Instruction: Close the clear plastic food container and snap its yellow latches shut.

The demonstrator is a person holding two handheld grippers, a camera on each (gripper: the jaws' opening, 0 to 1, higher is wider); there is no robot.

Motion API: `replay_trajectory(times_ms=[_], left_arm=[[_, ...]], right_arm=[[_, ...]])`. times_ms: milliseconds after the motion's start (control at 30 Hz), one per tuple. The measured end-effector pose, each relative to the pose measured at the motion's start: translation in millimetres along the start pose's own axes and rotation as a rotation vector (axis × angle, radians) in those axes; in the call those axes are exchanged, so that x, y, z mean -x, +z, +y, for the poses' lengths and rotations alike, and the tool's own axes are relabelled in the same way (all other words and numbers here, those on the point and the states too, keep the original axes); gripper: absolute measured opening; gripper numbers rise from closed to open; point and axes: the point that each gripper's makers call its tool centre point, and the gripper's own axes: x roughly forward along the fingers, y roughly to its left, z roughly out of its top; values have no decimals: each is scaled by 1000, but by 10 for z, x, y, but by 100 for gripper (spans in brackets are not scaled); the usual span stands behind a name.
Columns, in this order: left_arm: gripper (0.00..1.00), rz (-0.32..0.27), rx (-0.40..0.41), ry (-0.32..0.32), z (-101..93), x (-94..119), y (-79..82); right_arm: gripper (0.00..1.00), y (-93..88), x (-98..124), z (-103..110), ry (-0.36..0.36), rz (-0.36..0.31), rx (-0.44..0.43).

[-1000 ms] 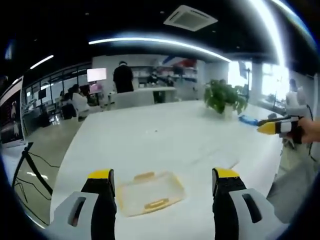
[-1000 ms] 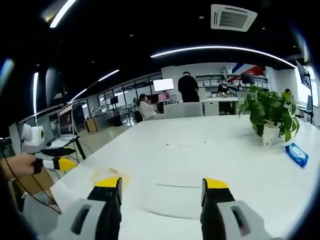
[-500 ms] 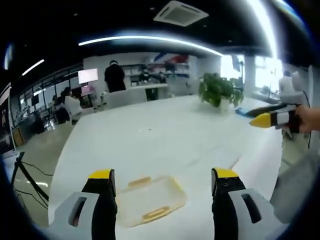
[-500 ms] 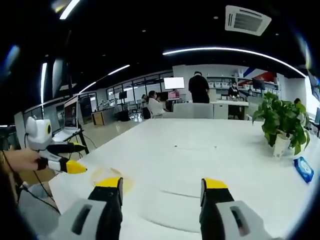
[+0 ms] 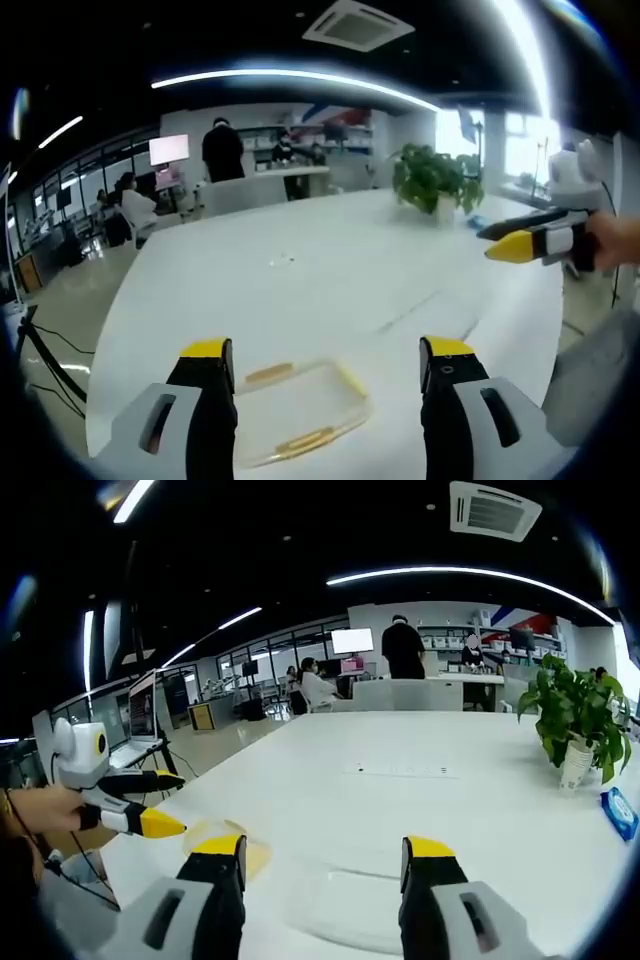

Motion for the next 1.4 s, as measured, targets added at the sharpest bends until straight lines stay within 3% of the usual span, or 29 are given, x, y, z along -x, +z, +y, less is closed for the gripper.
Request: replay_trajectory(times_ms=[300,700,1400], left_arm=[[71,-13,5,-29,-55,-87,31],[61,-23,24,-64,-180,-109,46],[60,0,31,-26,-38,-74,-33]], right_arm=[[59,29,-85,31,3,-5,-3],[56,6,-164,249,54,9,-3],[54,-14,-294,457,87,6,-40]])
